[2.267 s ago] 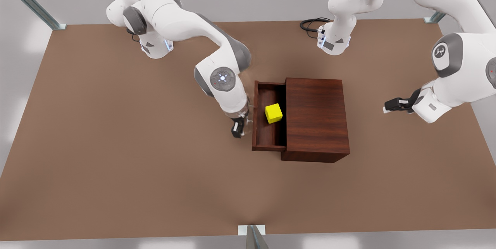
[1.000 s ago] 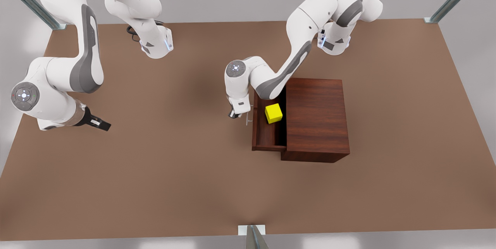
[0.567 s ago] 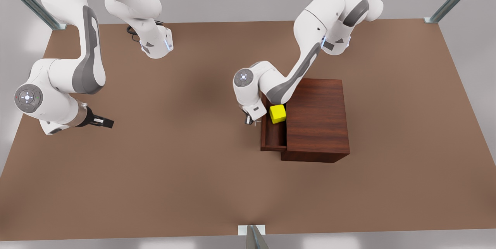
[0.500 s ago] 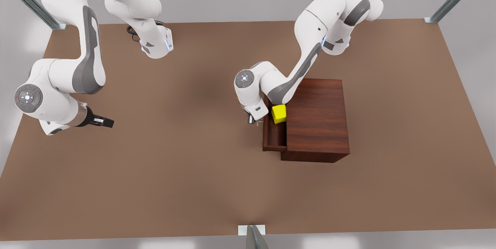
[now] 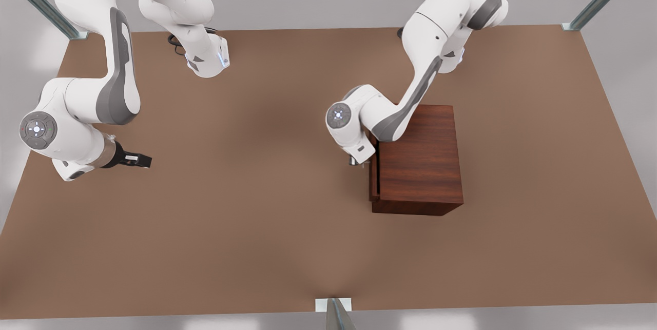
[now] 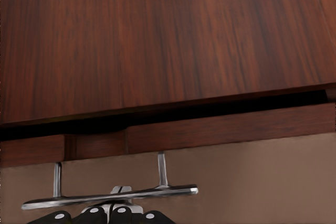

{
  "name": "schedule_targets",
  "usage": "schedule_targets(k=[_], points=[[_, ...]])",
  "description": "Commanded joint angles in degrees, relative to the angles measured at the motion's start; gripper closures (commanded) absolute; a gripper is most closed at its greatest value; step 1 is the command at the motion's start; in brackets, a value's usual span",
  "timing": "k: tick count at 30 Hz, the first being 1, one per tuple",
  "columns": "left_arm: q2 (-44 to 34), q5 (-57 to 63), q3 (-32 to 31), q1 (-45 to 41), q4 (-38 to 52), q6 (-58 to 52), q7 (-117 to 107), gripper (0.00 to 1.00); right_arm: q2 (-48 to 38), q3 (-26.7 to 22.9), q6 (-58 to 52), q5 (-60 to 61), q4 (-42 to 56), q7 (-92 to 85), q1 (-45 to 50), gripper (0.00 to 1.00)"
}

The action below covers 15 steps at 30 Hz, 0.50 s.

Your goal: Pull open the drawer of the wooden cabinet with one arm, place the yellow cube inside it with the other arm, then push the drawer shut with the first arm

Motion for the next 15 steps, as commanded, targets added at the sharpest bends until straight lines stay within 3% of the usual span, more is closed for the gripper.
schedule_targets(k=[1, 12, 13, 15], points=[[-0.16, -0.06, 0.00, 0.21, -0.05, -3.02, 2.33, 1.00, -0.06, 0.00, -0.02, -0.03, 0.03, -3.50, -0.02, 0.00], [-0.25, -2.34, 0.17, 1.35, 2.23, -2.75, 1.98, 0.97, -0.06, 0.00, -0.02, -0.03, 0.03, -3.50, -0.02, 0.00], [-0.07, -3.57, 0.17, 1.61, 4.08, -2.40, 1.54, 0.04, -0.06, 0.00, -0.02, -0.03, 0.11, -3.50, -0.02, 0.00], [-0.42, -4.98, 0.17, 2.84, 5.14, -2.14, 1.80, 0.00, -0.06, 0.00, -0.02, -0.03, 0.11, -3.50, -0.10, 0.00]])
